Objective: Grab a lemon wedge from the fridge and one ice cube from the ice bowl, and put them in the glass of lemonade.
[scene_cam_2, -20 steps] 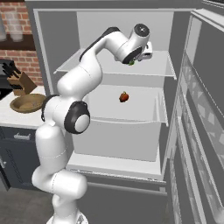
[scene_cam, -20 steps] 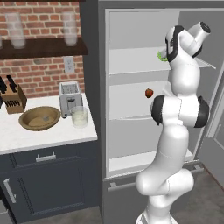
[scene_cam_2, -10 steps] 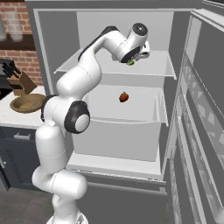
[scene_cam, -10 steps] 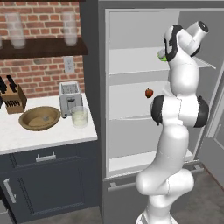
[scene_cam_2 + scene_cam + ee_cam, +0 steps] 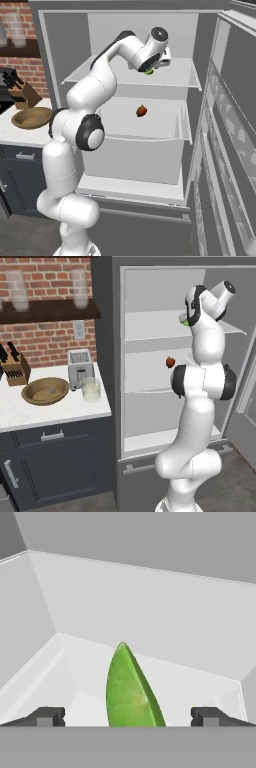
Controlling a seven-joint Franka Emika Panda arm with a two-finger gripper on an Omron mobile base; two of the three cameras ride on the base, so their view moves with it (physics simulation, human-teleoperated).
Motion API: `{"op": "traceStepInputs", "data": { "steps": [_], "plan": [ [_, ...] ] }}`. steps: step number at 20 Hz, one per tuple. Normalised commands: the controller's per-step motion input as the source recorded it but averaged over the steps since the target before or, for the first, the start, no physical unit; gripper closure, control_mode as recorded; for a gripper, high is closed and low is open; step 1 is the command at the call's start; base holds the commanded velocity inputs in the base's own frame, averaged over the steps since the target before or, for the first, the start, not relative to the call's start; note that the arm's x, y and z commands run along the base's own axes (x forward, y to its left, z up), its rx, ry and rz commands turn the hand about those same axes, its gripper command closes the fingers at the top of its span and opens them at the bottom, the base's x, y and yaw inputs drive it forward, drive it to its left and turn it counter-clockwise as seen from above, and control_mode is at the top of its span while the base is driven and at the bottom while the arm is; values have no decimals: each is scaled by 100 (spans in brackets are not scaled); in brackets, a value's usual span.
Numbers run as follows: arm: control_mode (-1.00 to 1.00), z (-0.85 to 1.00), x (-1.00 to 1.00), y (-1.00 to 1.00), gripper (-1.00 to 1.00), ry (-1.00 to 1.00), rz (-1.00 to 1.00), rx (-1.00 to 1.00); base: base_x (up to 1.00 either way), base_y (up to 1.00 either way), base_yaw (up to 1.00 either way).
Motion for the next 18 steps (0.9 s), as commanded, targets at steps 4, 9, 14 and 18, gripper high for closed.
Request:
{"op": "traceStepInputs", "data": {
  "steps": [4,9,14,18],
  "plan": [
    [-100,0,16,0,-100,4,0,0,0,0,0],
    [-100,-26,10,0,-100,7,1,-1,0,0,0],
    [-100,-18,8,0,-100,2,1,0,0,0,0],
    [-100,-1,0,0,-100,0,1,0,0,0,0]
  ]
}}
